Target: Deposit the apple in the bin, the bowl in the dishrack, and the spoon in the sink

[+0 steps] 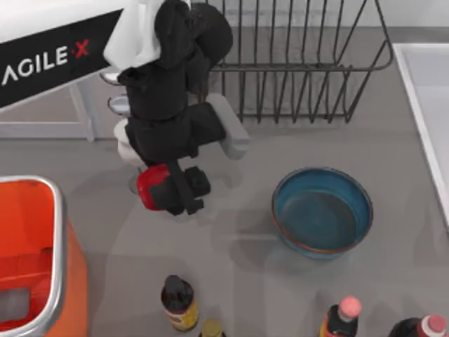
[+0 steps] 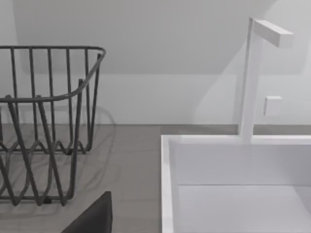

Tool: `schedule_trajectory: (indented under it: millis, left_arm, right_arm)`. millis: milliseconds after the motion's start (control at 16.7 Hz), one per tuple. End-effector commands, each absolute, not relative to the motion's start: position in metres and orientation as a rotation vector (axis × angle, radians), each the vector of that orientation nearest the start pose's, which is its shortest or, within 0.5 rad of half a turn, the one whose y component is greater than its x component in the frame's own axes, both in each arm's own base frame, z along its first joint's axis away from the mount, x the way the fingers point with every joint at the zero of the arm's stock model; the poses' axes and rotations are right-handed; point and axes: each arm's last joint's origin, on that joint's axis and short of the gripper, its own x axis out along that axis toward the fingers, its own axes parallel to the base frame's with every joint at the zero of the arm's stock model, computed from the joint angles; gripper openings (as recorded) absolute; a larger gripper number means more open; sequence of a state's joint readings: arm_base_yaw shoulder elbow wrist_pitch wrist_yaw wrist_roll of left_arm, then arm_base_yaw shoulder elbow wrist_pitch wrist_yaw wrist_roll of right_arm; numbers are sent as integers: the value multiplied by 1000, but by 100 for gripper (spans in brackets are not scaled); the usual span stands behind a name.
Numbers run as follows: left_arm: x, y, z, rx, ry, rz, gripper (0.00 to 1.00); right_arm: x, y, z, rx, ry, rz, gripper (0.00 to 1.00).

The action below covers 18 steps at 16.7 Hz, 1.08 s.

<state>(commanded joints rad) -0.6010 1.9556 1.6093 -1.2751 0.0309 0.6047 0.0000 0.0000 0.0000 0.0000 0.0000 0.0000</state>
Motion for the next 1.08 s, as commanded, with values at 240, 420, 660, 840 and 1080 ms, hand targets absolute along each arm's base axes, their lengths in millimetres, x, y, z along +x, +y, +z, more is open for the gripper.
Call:
schedule_trajectory:
  millis: [240, 420, 660, 840, 1080]
  left_arm:
    - [285, -175, 245, 872, 1447, -828, 0]
    - [262, -144, 273, 772, 1420, -669, 0]
    - [238, -121, 292, 555, 1422, -421, 0]
    - [235, -102, 289, 371, 1500, -175, 0]
    - [235, -74, 270, 247, 1631, 116, 0]
  right_arm:
    - [106, -1, 160, 0, 0, 0, 100]
    - [106, -1, 160, 0, 0, 0, 100]
    - [106, -1, 160, 0, 0, 0, 100]
    - [106, -1, 160, 0, 0, 0, 100]
    - [106, -1, 160, 0, 0, 0, 100]
